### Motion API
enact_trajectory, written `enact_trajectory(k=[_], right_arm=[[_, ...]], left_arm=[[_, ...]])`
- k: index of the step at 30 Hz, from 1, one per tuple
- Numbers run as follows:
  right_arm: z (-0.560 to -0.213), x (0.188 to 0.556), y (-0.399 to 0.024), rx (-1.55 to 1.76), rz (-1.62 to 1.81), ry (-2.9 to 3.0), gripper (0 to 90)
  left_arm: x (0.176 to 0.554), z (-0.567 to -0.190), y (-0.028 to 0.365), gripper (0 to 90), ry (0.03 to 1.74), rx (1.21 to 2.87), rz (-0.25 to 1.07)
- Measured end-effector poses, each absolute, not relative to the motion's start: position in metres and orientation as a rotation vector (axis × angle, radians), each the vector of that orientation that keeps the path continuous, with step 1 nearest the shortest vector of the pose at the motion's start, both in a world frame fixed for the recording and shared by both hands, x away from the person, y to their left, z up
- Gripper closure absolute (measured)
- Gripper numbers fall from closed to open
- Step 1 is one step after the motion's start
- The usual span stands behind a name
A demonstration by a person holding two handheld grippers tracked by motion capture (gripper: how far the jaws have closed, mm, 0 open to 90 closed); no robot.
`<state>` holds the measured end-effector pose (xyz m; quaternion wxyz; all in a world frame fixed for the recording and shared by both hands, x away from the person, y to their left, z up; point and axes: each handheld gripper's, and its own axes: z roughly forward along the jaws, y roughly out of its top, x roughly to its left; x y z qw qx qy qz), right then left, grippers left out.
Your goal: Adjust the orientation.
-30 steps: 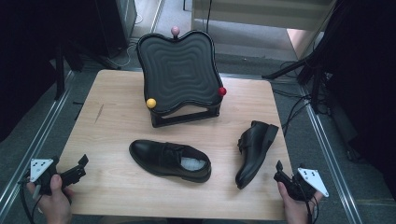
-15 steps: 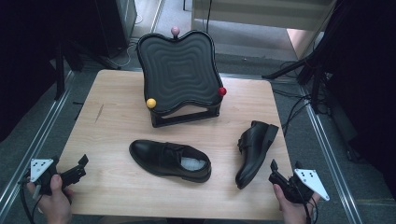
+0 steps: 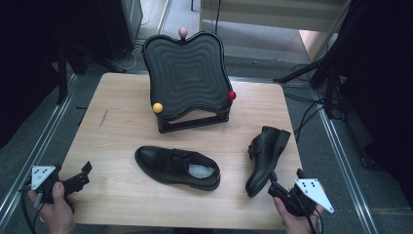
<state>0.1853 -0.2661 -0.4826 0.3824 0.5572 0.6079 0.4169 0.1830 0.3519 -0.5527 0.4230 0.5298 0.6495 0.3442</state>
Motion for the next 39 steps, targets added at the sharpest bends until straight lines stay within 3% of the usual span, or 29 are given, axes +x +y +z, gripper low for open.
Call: enact_trajectory(k=[27, 33, 39], right_arm=[[-0.481, 0.176, -0.212, 1.344, 1.135, 1.680, 13.8], [-0.482, 0.177, -0.208, 1.335, 1.139, 1.669, 14.3], [-0.482, 0.178, -0.212, 1.335, 1.138, 1.669, 14.3]], left_arm=[[0.181, -0.544, 0.344, 0.0, 1.620, 1.390, 0.891], [0.177, -0.525, 0.311, 0.1, 1.572, 1.372, 0.816], [0.177, -0.507, 0.238, 0.1, 1.470, 1.468, 0.692]])
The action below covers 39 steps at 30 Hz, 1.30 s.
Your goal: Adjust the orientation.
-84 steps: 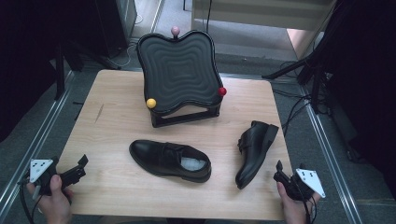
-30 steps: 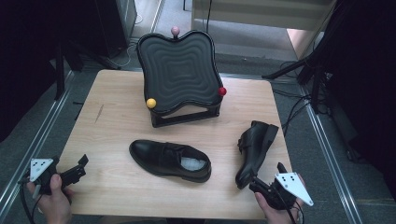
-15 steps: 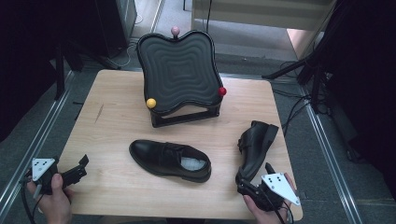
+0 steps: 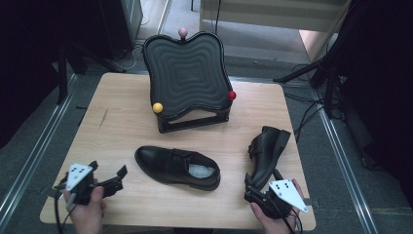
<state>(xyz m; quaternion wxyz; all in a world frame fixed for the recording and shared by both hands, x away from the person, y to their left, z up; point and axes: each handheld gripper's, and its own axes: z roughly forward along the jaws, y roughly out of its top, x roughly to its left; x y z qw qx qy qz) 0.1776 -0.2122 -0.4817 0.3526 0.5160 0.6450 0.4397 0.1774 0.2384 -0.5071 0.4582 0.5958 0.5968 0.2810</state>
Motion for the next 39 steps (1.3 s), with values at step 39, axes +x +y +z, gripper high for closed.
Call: enact_trajectory(k=[39], right_arm=[[-0.490, 0.177, -0.216, 1.314, 1.133, 1.712, 14.8]], left_arm=[[0.198, -0.494, 0.057, 2.2, 1.345, 1.691, 0.603]])
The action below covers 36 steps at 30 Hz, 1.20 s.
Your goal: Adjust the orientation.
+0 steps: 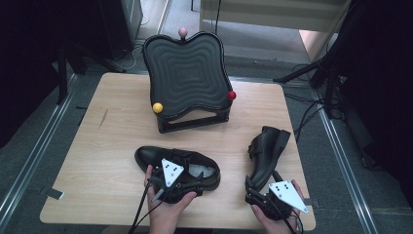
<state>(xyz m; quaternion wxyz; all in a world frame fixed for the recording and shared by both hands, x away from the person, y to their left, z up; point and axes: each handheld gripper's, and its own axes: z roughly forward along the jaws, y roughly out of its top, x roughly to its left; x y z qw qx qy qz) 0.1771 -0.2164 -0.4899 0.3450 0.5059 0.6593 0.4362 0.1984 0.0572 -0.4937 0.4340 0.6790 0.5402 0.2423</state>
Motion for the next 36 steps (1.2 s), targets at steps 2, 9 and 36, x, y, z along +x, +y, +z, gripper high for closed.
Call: enact_trajectory(k=[2, 9, 36], right_arm=[[-0.490, 0.177, -0.216, 1.308, 1.126, 1.712, 14.8], [-0.492, 0.178, -0.219, 1.314, 1.119, 1.707, 14.9], [-0.493, 0.178, -0.222, 1.325, 1.106, 1.700, 14.9]], left_arm=[[0.201, -0.494, 0.055, 2.4, 1.357, 1.699, 0.628], [0.201, -0.495, 0.056, 7.9, 1.397, 1.713, 0.694], [0.184, -0.485, 0.124, 40.3, 1.357, 1.677, 0.640]])
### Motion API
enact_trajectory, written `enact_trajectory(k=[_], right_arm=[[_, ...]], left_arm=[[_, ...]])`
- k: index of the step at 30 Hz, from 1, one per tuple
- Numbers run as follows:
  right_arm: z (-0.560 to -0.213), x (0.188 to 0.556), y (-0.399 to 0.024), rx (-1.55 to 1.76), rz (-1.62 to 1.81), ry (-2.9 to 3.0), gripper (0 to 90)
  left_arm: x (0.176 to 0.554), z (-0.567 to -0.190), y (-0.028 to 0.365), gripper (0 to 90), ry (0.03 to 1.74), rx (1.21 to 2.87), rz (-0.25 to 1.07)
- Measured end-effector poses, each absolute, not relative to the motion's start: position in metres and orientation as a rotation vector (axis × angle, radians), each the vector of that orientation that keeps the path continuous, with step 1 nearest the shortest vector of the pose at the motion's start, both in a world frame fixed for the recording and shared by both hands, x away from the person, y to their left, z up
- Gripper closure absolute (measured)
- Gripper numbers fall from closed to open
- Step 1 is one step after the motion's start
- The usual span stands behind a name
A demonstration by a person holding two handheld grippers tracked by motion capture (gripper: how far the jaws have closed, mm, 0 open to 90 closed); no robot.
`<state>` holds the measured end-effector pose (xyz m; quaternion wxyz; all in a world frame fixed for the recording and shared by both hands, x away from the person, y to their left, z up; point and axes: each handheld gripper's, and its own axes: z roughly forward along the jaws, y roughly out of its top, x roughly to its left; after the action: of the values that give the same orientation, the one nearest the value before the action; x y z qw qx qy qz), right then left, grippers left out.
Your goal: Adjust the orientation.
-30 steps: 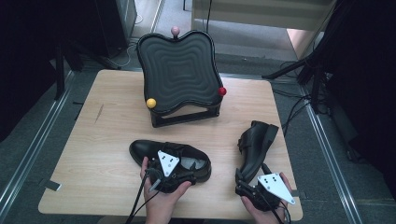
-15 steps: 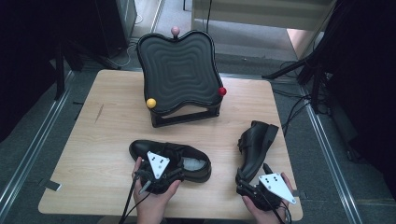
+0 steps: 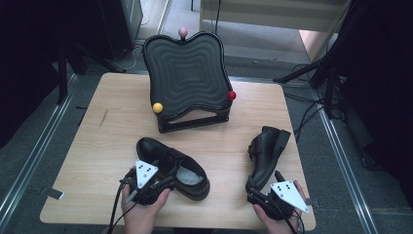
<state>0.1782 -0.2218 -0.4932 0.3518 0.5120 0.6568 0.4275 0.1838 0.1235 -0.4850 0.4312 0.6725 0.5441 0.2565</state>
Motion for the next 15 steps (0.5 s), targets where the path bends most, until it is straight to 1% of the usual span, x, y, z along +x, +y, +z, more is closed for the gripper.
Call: enact_trajectory(k=[5, 8, 11, 13, 15], right_arm=[[-0.494, 0.179, -0.224, 1.334, 1.104, 1.696, 14.9], [-0.494, 0.180, -0.225, 1.340, 1.104, 1.693, 14.9], [-0.495, 0.180, -0.224, 1.344, 1.101, 1.694, 15.0], [-0.495, 0.180, -0.224, 1.345, 1.099, 1.694, 15.0], [-0.497, 0.180, -0.221, 1.344, 1.093, 1.701, 15.0]], left_arm=[[0.175, -0.484, 0.153, 48.7, 1.378, 1.672, 0.652], [0.168, -0.485, 0.169, 51.8, 1.370, 1.666, 0.649], [0.162, -0.485, 0.178, 58.3, 1.366, 1.663, 0.645], [0.160, -0.486, 0.179, 58.2, 1.371, 1.666, 0.654], [0.160, -0.489, 0.181, 56.6, 1.386, 1.676, 0.630]])
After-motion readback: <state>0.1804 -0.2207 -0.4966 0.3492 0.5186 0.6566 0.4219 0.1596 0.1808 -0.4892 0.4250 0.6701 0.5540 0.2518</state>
